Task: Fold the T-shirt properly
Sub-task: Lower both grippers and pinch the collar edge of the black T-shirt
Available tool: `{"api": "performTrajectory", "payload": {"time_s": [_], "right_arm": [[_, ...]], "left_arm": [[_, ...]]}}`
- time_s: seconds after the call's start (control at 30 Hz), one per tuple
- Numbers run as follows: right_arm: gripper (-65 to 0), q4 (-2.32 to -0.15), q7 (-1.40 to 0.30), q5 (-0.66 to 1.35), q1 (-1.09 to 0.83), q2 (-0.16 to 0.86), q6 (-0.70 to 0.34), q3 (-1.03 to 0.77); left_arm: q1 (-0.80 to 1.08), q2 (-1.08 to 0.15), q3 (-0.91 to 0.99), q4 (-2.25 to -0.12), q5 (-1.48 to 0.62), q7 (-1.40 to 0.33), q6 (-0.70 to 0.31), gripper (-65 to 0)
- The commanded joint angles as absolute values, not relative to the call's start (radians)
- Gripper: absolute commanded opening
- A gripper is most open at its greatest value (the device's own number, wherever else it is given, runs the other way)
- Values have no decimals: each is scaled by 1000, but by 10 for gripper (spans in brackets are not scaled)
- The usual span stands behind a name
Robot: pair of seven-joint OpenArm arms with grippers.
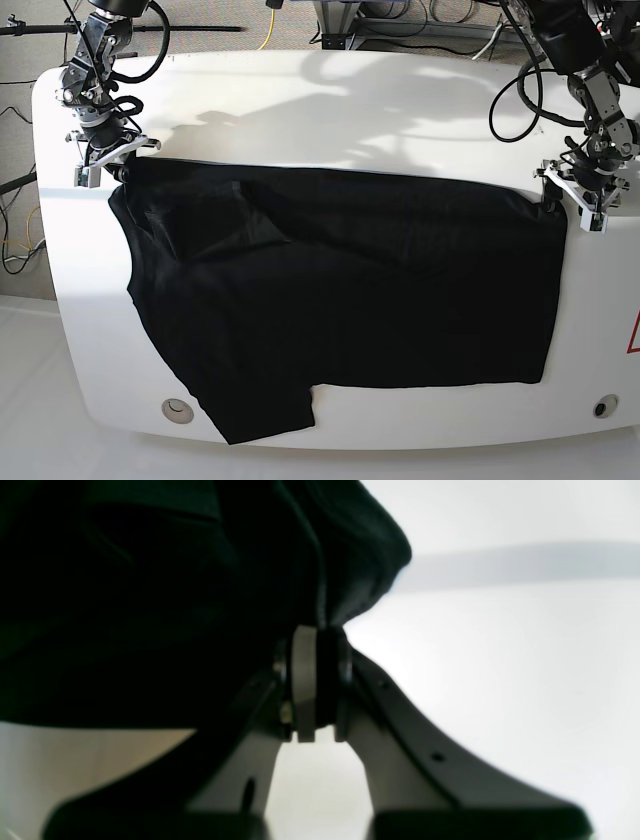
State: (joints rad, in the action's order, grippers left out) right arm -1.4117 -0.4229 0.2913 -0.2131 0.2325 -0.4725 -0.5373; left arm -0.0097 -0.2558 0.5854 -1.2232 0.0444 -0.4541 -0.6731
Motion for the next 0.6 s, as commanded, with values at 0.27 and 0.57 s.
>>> {"api": "performTrajectory", "payload": {"time_s": [0.27,0.57], "right_arm": [[-650,-1422,-426,286,-212,251,-472,-542],[-647,-1428,-426,285,-217,247,-471,-541]], "left_arm": [[-13,-248,533,-1251,70,-478,-661,-226],[-22,-258,483,-1222,59,-495,-670,-222]]}}
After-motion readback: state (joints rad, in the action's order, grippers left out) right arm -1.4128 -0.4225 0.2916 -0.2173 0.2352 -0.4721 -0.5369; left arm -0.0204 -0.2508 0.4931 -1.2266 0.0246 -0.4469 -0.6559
